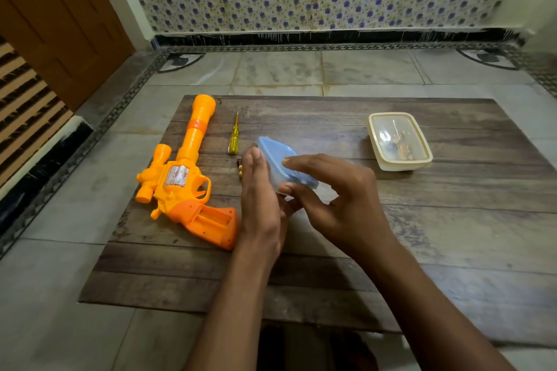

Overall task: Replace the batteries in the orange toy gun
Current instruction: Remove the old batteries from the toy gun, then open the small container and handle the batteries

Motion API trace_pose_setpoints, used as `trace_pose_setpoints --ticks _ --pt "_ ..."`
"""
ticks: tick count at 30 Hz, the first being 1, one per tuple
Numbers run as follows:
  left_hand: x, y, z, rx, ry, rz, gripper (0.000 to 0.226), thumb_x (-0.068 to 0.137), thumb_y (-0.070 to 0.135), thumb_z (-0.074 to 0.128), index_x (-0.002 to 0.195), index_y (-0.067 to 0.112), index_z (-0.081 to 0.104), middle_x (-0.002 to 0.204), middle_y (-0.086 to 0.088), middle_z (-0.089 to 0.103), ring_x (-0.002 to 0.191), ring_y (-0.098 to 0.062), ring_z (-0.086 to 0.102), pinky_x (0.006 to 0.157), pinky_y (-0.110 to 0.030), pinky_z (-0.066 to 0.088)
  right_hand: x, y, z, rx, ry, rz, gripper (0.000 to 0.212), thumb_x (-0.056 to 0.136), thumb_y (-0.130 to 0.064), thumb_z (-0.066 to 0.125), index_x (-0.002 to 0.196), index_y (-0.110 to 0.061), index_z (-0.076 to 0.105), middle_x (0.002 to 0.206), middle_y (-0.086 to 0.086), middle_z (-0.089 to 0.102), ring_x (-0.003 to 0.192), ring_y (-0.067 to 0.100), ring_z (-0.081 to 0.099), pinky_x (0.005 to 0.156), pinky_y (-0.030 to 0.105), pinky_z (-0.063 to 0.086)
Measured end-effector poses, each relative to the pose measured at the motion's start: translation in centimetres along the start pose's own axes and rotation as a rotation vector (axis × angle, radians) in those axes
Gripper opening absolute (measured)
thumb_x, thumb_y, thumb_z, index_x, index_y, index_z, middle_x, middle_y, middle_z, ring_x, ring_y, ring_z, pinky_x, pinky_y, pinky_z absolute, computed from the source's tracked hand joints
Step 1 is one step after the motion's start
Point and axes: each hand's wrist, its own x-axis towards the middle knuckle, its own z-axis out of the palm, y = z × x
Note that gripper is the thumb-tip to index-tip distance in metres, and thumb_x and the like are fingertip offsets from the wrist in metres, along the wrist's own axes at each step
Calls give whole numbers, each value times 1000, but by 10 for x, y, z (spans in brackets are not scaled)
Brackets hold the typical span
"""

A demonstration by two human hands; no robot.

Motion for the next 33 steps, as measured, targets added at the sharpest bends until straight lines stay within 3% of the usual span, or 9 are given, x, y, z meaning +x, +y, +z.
trace_pose_setpoints --ticks 3,6,8,12,15,22,25,29,33 --pt "3 -4 0 63 32 86 44 111 50 36 144 25 49 124 -12 64 89 -18 69 55 -24 56 -3 -2 4 -25 43 -21 17 86 -8 81 102 -2 79 103 6 80 90 15 76 77 29 58" --pt "6 -7 0 51 101 84 52 110 47 38 154 17 43 143 -15 60 121 -29 65 58 -21 58 -5 -5 12 -91 58 -56 12 87 -2 75 99 1 78 96 12 79 81 25 77 68 40 59" --pt "7 -8 0 60 134 69 56 111 44 38 157 11 39 149 -19 55 128 -32 61 54 -18 57 -6 -10 16 -153 89 -78 13 85 0 73 97 3 77 92 15 79 77 30 77 63 43 61" --pt "4 -2 3 145 93 116 35 114 32 34 135 11 52 106 -4 64 83 -5 68 48 -12 51 -7 -16 24 -170 161 -59 21 90 -10 61 91 5 76 80 16 78 66 31 75 54 45 60" --pt "1 2 5 233 75 175 26 115 25 33 105 19 56 92 3 58 60 13 63 50 -8 49 -7 -15 25 -105 206 51 16 88 -7 67 96 1 79 79 10 79 65 20 75 59 34 62" --pt "1 2 4 292 75 175 24 113 44 34 99 37 53 94 3 60 81 -10 66 75 -52 61 -7 -11 21 167 204 338 16 88 -12 72 98 -5 83 79 2 79 69 4 71 63 24 55" --pt "0 4 1 332 61 188 22 104 56 38 95 47 57 100 -1 62 93 -23 64 88 -69 55 -6 -10 19 227 181 383 15 88 -12 74 98 -6 83 82 1 80 74 8 74 65 28 56" --pt "0 7 2 328 35 161 21 112 46 34 103 43 53 101 -1 61 80 -9 69 67 -46 62 -6 -8 18 221 163 376 16 89 -12 73 100 -6 83 85 2 81 77 10 76 67 32 59" --pt "-1 6 0 370 12 192 23 113 45 31 104 40 51 106 -5 61 96 -25 64 78 -48 58 -5 -7 16 274 165 408 17 87 -13 74 98 -6 83 84 2 81 78 14 76 69 42 60"
